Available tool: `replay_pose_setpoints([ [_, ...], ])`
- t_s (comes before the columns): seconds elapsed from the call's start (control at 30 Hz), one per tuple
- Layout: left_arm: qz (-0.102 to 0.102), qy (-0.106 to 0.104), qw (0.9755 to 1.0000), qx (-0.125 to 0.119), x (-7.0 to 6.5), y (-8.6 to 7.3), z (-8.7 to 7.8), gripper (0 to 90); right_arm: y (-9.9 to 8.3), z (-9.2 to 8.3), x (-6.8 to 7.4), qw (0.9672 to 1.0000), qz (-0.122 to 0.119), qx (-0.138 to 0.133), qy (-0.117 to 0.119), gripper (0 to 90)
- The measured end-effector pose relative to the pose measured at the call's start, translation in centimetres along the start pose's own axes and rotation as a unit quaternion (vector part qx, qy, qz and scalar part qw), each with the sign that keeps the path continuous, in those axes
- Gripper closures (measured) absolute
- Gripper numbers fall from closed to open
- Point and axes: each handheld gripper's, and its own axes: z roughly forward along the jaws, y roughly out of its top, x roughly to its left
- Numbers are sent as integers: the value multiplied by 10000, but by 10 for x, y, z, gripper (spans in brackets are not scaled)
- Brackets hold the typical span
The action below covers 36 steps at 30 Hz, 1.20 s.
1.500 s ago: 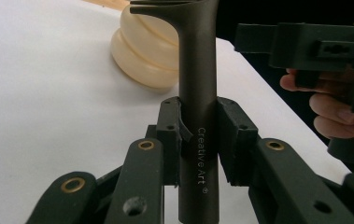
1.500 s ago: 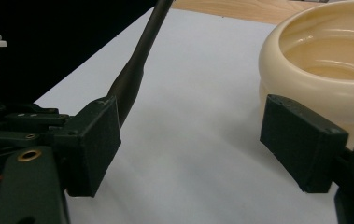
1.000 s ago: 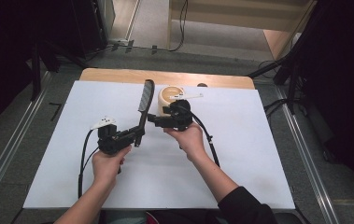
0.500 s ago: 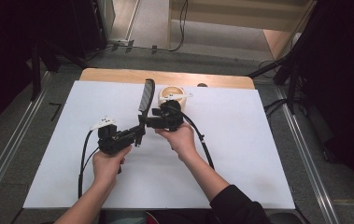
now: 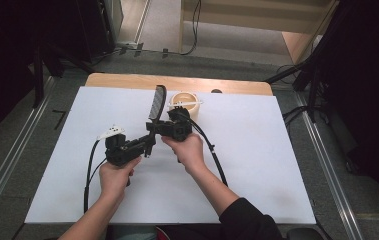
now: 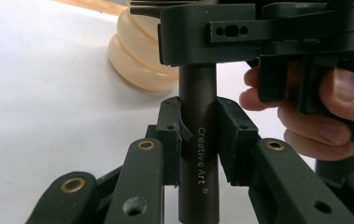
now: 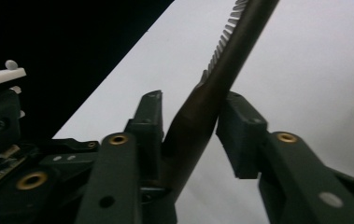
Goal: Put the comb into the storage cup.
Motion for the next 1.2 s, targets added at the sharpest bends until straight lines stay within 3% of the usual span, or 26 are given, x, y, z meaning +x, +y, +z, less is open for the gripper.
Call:
replay_pose_setpoints([
  [0.27, -24, -52, 10000, 15, 0, -1, 1, 731, 1, -1, 0, 9992, 372, 88, 73, 679],
  [0.5, 20, -56, 10000, -21, 0, -1, 1, 728, 2, -2, 1, 9990, 435, 85, 110, 693],
  [0.7, -76, -184, 9998, 32, 2, 1, 0, 716, 2, -4, 3, 9991, 407, 71, 106, 698],
  [0.8, -251, -323, 9990, 179, 5, 3, 1, 578, 3, -5, 4, 9994, 329, 69, 40, 700],
  [0.93, -139, -326, 9990, 273, 6, 5, 0, 465, 3, -8, 5, 9997, 238, 43, -17, 700],
  [1.2, 41, -416, 9967, 700, 3, 7, -4, 376, 4, -13, 2, 9998, 176, 4, -92, 700],
])
